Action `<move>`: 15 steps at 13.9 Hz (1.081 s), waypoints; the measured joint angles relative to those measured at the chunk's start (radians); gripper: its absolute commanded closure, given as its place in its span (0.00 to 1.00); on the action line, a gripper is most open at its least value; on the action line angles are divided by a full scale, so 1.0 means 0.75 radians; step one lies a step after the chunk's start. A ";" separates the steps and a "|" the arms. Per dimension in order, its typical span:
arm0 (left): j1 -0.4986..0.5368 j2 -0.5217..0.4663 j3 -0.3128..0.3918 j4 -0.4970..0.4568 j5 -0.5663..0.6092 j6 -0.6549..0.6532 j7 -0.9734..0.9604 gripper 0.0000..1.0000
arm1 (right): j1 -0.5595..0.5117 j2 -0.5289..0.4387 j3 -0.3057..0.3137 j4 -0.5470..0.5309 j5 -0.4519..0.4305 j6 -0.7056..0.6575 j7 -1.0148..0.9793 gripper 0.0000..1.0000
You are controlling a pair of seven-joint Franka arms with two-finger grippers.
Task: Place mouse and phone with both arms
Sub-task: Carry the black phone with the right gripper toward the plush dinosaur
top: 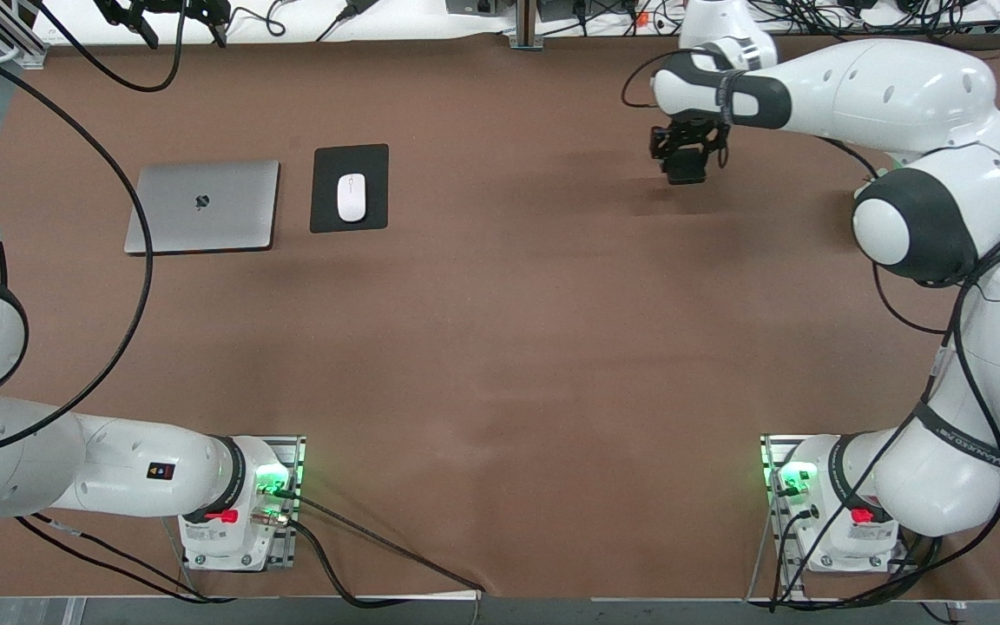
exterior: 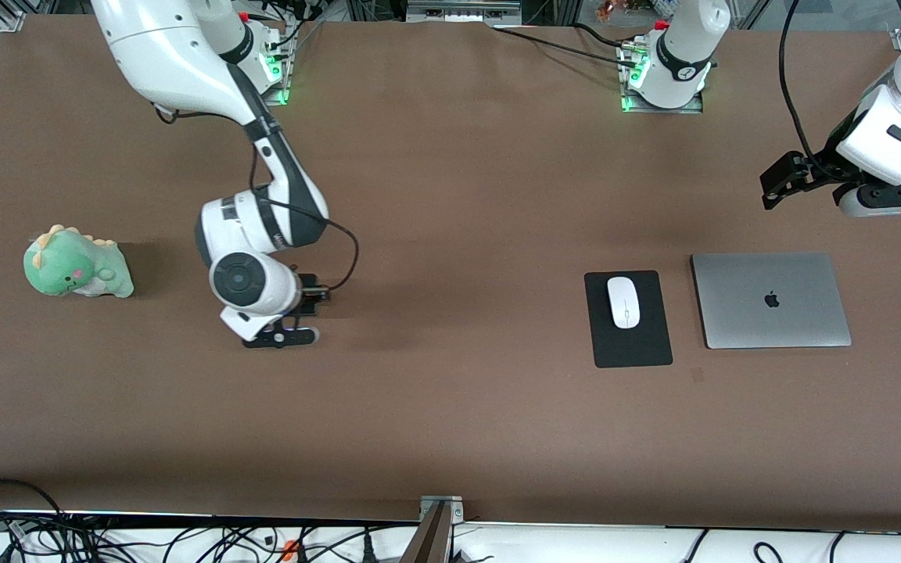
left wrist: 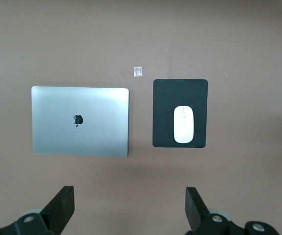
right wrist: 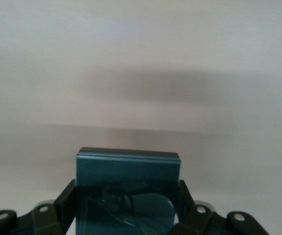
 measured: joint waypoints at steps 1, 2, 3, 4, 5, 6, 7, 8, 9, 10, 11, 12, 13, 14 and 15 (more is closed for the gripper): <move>0.000 0.000 0.002 0.000 -0.005 0.000 0.000 0.00 | -0.003 -0.044 -0.050 -0.069 0.001 0.025 -0.050 0.58; 0.000 0.000 0.003 0.000 -0.007 0.000 -0.001 0.00 | -0.006 -0.097 -0.095 -0.161 0.002 0.089 -0.089 0.58; 0.000 0.000 0.004 0.000 -0.008 0.000 -0.001 0.00 | -0.009 -0.149 -0.130 -0.266 0.003 0.174 -0.119 0.58; 0.000 0.001 0.004 0.000 -0.008 0.000 -0.001 0.00 | -0.010 -0.193 -0.160 -0.367 0.003 0.261 -0.150 0.58; 0.000 0.001 0.004 0.000 -0.008 0.000 -0.002 0.00 | -0.011 -0.225 -0.184 -0.456 0.003 0.337 -0.184 0.58; 0.000 0.001 0.004 0.000 -0.008 0.000 -0.002 0.00 | -0.010 -0.241 -0.204 -0.519 0.003 0.400 -0.210 0.58; 0.000 0.001 0.004 0.000 -0.008 0.000 -0.002 0.00 | -0.009 -0.249 -0.226 -0.569 0.003 0.465 -0.243 0.58; 0.000 0.001 0.004 0.000 -0.008 0.000 -0.002 0.00 | -0.010 -0.250 -0.250 -0.614 0.003 0.536 -0.279 0.58; 0.000 0.001 0.004 0.000 -0.008 0.000 -0.002 0.00 | -0.011 -0.250 -0.272 -0.659 0.003 0.613 -0.308 0.58; 0.000 0.001 0.004 0.001 -0.008 0.000 -0.002 0.00 | -0.015 -0.250 -0.287 -0.699 0.003 0.681 -0.325 0.58; 0.000 0.001 0.004 0.001 -0.008 0.000 -0.002 0.00 | -0.022 -0.250 -0.292 -0.732 0.003 0.735 -0.333 0.58; 0.000 0.001 0.003 0.002 -0.008 0.000 -0.002 0.00 | -0.027 -0.250 -0.294 -0.758 0.003 0.780 -0.336 0.58; 0.000 0.001 0.003 0.004 -0.008 0.000 -0.002 0.00 | -0.032 -0.250 -0.295 -0.781 0.003 0.826 -0.346 0.57; 0.000 0.001 0.003 0.006 -0.008 0.000 -0.002 0.00 | -0.039 -0.250 -0.295 -0.799 0.003 0.864 -0.373 0.57; 0.000 0.001 0.002 0.008 -0.008 0.000 -0.002 0.00 | -0.052 -0.249 -0.296 -0.812 0.003 0.887 -0.409 0.56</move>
